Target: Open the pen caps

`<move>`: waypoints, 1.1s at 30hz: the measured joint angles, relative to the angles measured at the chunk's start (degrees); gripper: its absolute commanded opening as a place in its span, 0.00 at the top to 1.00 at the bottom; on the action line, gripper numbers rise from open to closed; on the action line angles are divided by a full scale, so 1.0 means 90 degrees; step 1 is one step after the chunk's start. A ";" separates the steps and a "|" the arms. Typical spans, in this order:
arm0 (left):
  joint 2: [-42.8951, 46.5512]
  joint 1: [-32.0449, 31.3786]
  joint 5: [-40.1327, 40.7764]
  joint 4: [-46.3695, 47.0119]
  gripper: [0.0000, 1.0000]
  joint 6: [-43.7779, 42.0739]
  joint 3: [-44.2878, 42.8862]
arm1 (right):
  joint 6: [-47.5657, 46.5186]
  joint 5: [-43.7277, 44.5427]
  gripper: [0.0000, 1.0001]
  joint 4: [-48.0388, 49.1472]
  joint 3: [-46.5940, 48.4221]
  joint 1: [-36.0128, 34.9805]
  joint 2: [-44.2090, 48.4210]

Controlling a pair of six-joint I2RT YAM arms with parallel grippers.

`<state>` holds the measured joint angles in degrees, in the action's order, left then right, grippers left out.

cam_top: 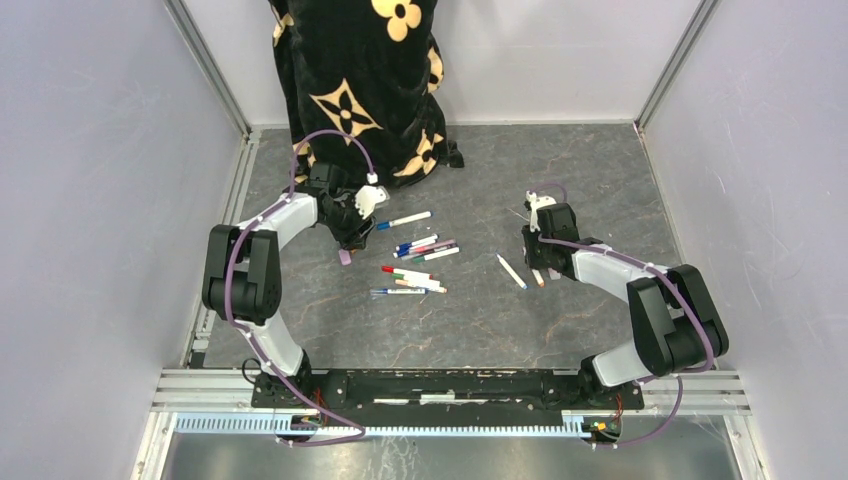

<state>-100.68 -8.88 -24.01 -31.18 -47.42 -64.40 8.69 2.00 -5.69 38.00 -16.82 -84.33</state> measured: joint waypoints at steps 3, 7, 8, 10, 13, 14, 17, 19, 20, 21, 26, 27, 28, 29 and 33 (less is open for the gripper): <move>0.0002 0.0061 -0.0066 -0.0228 0.07 0.0092 -0.0260 | -0.0022 0.0170 0.61 -0.0039 0.0000 0.0002 0.0041; 0.0092 0.0250 -0.0202 -0.0578 0.00 0.0260 -0.0831 | -0.0049 0.0240 0.55 -0.0109 0.0002 -0.0007 0.0279; 0.0136 0.0299 -0.0214 -0.0695 0.00 0.0311 -0.1003 | -0.0058 0.0243 0.53 -0.0117 0.0005 -0.0024 0.0355; 0.0221 0.0359 -0.0223 -0.0896 0.00 0.0398 -0.1333 | -0.0095 0.0267 0.48 -0.0143 0.0053 -0.0107 0.0537; 0.0430 0.0435 -0.0228 -0.1112 0.00 0.0709 -0.1872 | -0.0245 0.0369 0.41 -0.0141 0.0245 -0.0471 0.0702; 0.0522 0.0440 -0.0219 -0.1122 0.00 0.0843 -0.2001 | -0.0291 0.0379 0.38 -0.0124 0.0306 -0.0614 0.0736; 0.1018 0.0498 -0.0034 -0.0928 0.00 0.1433 -0.2186 | -0.0542 0.0306 0.32 0.0107 0.0452 -0.1260 0.0850; 0.1282 0.0537 0.0068 -0.0845 0.00 0.1668 -0.2186 | -0.0699 0.0036 0.33 0.0306 0.0464 -0.1588 0.0877; 0.1358 0.0583 0.0068 -0.0862 0.00 0.1727 -0.2200 | -0.0801 -0.0160 0.35 0.0410 0.0471 -0.1770 0.0860; 0.1375 0.0636 0.0034 -0.0925 0.00 0.1744 -0.2251 | -0.0874 -0.0306 0.39 0.0452 0.0488 -0.1899 0.0823; 0.1127 0.1081 -0.0505 -0.1433 0.00 0.1741 -0.2438 | -0.1129 -0.1042 0.46 0.0525 0.0952 -0.2584 0.0039; 0.1129 0.1144 -0.0529 -0.1467 0.00 0.1741 -0.2392 | -0.1146 -0.1117 0.47 0.0542 0.1032 -0.2725 -0.0129; 0.1154 0.1205 -0.0539 -0.1496 0.00 0.1741 -0.2361 | -0.1175 -0.1195 0.49 0.0563 0.1110 -0.2926 -0.0316; 0.1183 0.1241 -0.0542 -0.1523 0.00 0.1744 -0.2336 | -0.1195 -0.1265 0.50 0.0580 0.1166 -0.3128 -0.0471; 0.1326 0.1236 -0.0619 -0.1690 0.00 0.1741 -0.2329 | -0.1324 -0.1486 0.53 0.0588 0.1494 -0.3764 -0.1018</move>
<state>-88.75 2.24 -29.58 -46.39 -31.75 -85.36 -3.22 -11.38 -0.40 51.44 -50.70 -93.49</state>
